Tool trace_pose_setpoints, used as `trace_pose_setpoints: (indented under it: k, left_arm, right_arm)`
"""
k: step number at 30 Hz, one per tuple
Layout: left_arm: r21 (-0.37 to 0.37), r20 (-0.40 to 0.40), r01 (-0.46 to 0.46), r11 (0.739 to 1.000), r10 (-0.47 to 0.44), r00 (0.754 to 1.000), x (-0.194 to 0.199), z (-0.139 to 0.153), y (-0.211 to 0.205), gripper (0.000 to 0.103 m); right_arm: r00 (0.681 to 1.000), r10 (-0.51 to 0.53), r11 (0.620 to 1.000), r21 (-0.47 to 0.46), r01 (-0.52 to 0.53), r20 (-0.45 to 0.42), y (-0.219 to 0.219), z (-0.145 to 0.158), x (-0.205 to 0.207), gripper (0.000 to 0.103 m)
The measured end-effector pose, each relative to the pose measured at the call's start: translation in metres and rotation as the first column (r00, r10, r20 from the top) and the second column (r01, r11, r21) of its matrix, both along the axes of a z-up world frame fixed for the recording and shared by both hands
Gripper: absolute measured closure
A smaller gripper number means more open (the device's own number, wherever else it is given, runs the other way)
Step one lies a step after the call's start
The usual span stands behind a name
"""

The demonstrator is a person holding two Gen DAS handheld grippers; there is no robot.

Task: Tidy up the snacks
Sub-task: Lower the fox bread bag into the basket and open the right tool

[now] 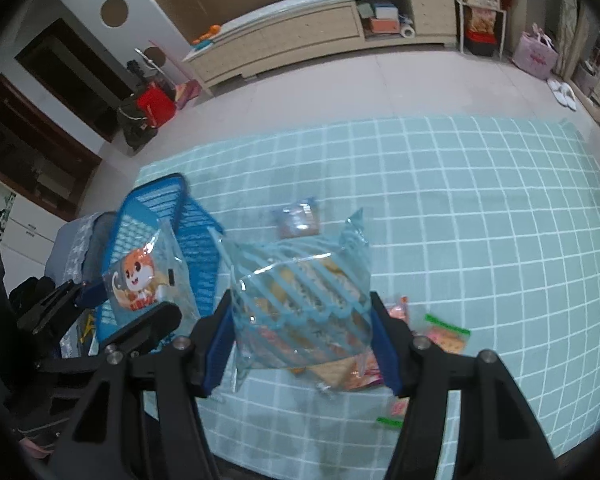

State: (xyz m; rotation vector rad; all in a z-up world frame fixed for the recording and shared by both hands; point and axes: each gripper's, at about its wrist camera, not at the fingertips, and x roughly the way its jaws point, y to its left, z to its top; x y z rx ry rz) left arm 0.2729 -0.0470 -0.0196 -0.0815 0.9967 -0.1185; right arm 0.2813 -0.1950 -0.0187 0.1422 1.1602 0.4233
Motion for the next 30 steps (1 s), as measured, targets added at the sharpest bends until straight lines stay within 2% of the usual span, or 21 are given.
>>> trace_pose_setpoints:
  k: [9, 15, 25, 30]
  left_arm:
    - [0.027, 0.05, -0.029, 0.999, 0.028, 0.998, -0.033, 0.02, 0.057, 0.034]
    - [0.044, 0.061, -0.056, 0.997, 0.053, 0.997, -0.045, 0.029, 0.106, 0.034]
    - [0.049, 0.024, -0.099, 0.994, 0.098, 0.995, -0.026, 0.01, 0.168, 0.034]
    - [0.047, 0.006, -0.107, 0.993, 0.107, 0.994, -0.013, -0.002, 0.186, 0.034]
  right_arm:
    - [0.998, 0.053, 0.998, 0.015, -0.053, 0.018, 0.06, 0.017, -0.015, 0.037]
    - [0.996, 0.088, 0.995, 0.053, -0.089, 0.023, 0.103, 0.016, -0.011, 0.037]
    - [0.99, 0.138, 0.989, 0.048, -0.137, -0.018, 0.17, -0.004, 0.015, 0.037]
    - [0.988, 0.148, 0.988, 0.042, -0.146, -0.037, 0.191, -0.011, 0.034, 0.037]
